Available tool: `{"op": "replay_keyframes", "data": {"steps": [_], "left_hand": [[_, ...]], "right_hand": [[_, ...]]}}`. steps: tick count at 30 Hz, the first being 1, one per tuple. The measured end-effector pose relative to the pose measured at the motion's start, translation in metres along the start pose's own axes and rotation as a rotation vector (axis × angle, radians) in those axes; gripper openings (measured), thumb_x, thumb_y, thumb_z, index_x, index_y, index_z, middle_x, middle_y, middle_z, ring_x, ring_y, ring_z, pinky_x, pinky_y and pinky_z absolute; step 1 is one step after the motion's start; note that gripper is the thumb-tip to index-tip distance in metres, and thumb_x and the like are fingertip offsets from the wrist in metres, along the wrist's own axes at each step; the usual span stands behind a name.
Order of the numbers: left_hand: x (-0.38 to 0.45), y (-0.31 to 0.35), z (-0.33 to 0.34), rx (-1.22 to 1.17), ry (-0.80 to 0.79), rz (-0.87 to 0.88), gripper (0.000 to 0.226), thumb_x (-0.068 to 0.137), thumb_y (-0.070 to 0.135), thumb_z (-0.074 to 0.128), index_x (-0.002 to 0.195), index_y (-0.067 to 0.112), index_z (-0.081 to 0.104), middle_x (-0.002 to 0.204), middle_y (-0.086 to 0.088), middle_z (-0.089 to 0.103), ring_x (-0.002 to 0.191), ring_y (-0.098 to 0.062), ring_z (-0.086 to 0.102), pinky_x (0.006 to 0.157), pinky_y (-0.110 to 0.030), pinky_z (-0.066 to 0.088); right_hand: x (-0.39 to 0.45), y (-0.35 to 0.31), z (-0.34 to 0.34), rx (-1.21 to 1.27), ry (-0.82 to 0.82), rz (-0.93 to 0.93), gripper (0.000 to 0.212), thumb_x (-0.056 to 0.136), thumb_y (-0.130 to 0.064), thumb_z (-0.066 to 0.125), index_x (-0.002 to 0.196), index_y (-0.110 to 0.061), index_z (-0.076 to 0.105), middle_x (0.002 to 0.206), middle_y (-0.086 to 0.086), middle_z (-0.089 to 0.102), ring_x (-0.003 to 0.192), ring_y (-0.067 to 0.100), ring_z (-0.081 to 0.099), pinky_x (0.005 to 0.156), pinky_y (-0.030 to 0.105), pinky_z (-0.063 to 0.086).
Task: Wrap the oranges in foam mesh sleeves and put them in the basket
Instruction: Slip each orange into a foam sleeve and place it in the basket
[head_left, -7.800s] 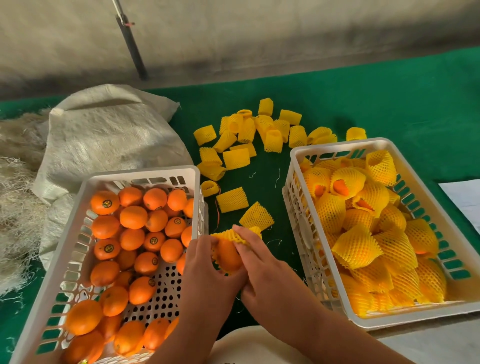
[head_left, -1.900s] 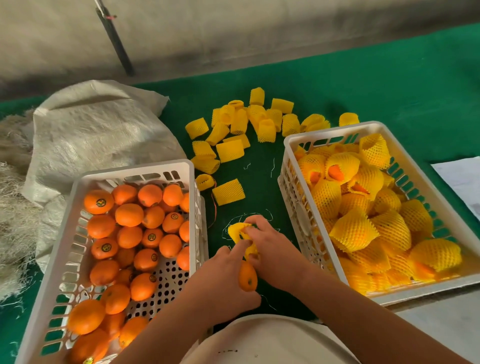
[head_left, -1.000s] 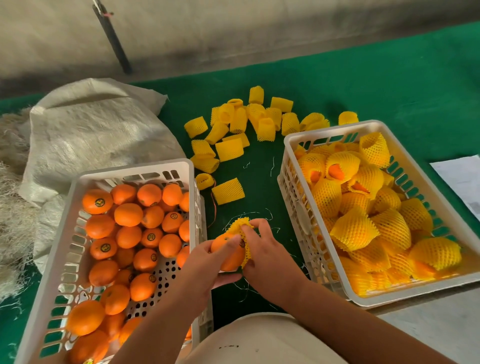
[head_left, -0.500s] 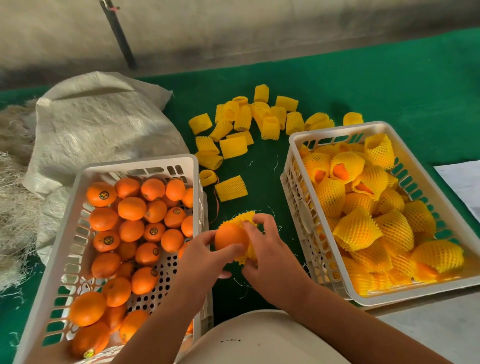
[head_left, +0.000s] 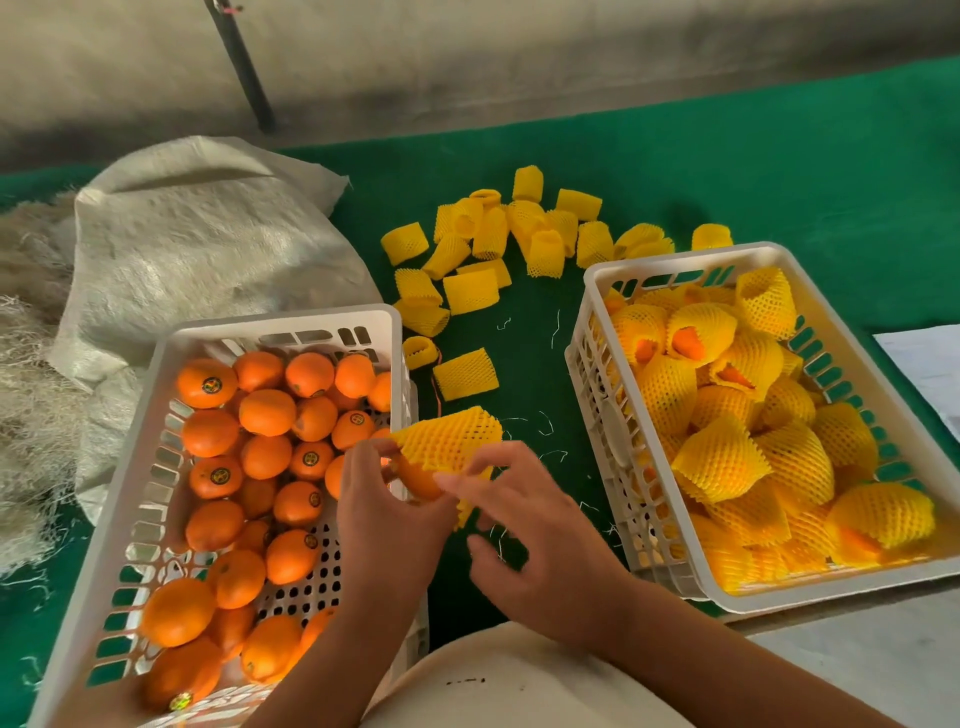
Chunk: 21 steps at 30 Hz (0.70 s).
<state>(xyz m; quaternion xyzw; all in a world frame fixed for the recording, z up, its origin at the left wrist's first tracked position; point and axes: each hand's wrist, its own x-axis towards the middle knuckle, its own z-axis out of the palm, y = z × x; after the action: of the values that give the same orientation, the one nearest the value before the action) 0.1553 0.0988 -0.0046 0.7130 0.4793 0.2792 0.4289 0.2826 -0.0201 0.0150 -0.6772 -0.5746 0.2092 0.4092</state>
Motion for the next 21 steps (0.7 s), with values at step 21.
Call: {"op": "replay_keyframes", "data": {"steps": [21], "left_hand": [[-0.017,0.014,0.010,0.318,-0.078,0.208,0.079,0.077,0.051,0.076,0.144,0.029,0.039,0.141,0.014,0.035,0.115,0.004,0.037,0.076,-0.007,0.036]], "right_hand": [[0.019,0.007,0.004,0.418,0.241,0.619,0.083,0.074,-0.068,0.079,0.143,-0.050,0.036,0.125,-0.027,0.049,0.112,0.010,0.058,0.076,0.014,0.058]]}}
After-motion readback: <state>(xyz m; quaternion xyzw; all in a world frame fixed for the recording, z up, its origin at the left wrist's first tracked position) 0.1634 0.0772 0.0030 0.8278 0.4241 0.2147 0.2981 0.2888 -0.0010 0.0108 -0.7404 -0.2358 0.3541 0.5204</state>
